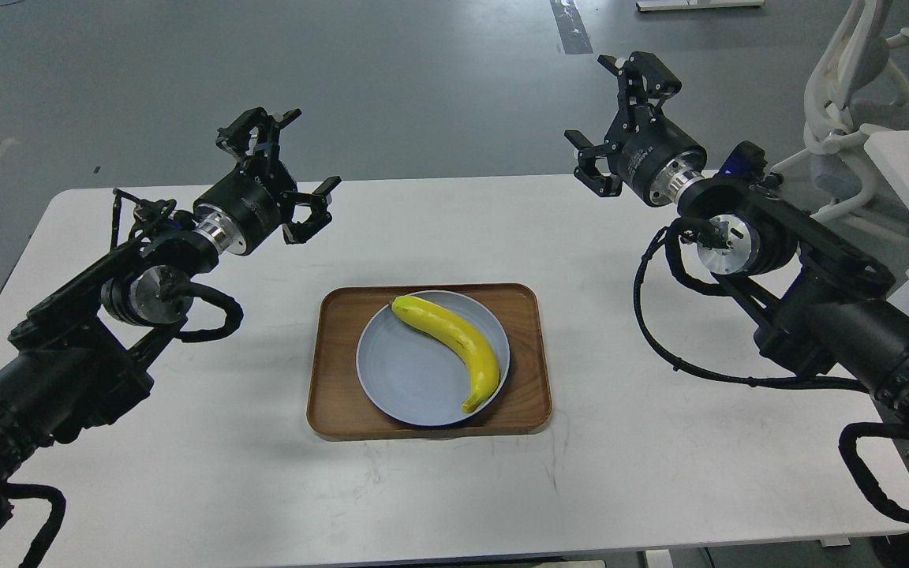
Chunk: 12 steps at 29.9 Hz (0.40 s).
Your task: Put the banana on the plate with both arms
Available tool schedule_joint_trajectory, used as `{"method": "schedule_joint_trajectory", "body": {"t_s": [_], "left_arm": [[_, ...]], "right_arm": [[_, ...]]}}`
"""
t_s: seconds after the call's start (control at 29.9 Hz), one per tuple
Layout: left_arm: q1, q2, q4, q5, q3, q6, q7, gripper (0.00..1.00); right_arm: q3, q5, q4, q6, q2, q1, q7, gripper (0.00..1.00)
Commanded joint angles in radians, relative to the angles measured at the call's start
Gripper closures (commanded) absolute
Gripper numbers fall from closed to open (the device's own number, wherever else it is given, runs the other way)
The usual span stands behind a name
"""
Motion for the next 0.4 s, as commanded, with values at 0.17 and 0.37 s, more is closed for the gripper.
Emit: {"method": "schedule_joint_trajectory", "body": {"t_s": [0.17, 0.37], "left_arm": [[0.008, 0.001, 0.0, 0.0, -0.001, -0.001, 0.001, 0.02], [0.006, 0.006, 0.0, 0.0, -0.001, -0.001, 0.001, 0.02]], "right_arm": [[-0.006, -0.001, 0.0, 0.0, 0.0, 0.0, -0.001, 0.0], [-0.019, -0.002, 0.001, 0.0, 0.006, -0.007, -0.001, 0.0]]}}
